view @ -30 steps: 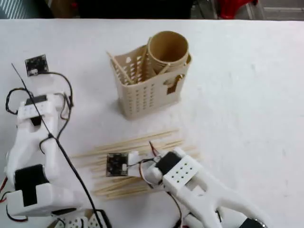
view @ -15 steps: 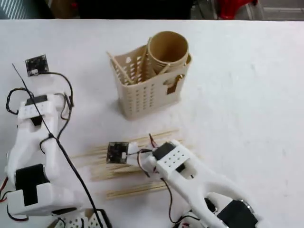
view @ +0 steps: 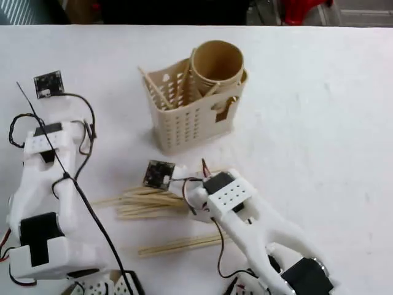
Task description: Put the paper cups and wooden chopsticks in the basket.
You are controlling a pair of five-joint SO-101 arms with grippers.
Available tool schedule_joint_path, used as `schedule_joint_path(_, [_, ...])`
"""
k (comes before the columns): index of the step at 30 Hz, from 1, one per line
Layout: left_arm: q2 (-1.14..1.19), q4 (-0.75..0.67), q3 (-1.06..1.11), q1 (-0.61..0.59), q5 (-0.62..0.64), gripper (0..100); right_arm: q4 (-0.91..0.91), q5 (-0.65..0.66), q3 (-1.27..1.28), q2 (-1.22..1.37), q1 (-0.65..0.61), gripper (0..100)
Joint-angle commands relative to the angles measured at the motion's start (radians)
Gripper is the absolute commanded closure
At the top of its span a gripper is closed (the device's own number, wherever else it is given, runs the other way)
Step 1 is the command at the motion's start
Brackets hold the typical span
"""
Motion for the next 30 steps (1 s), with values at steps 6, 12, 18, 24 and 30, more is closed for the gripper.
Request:
schedule_joint_path(6, [-0.005, -0.017, -0.008, 0.013, -0.011, 83, 0.067, -0.037, -0.083, -0.097, 0.041, 98.1])
schedule_joint_path(12, [-0.005, -0.017, -0.008, 0.013, -0.011, 83, 0.134, -0.109, -0.086, -0.328, 0.038, 98.1])
schedule_joint_path(18, [-0.005, -0.014, -0.008, 0.013, -0.011, 83, 0.180, -0.155, -0.199, -0.430, 0.042, 98.1])
schedule_joint_path(24, [-0.005, -0.014, -0.008, 0.013, -0.011, 83, 0.286, -0.198, -0.611, -0.300, 0.042, 98.1])
schedule_joint_path(30, [-0.005, -0.014, -0.008, 0.013, -0.011, 83, 0.340, -0.226, -1.039, -0.056, 0.042, 98.1])
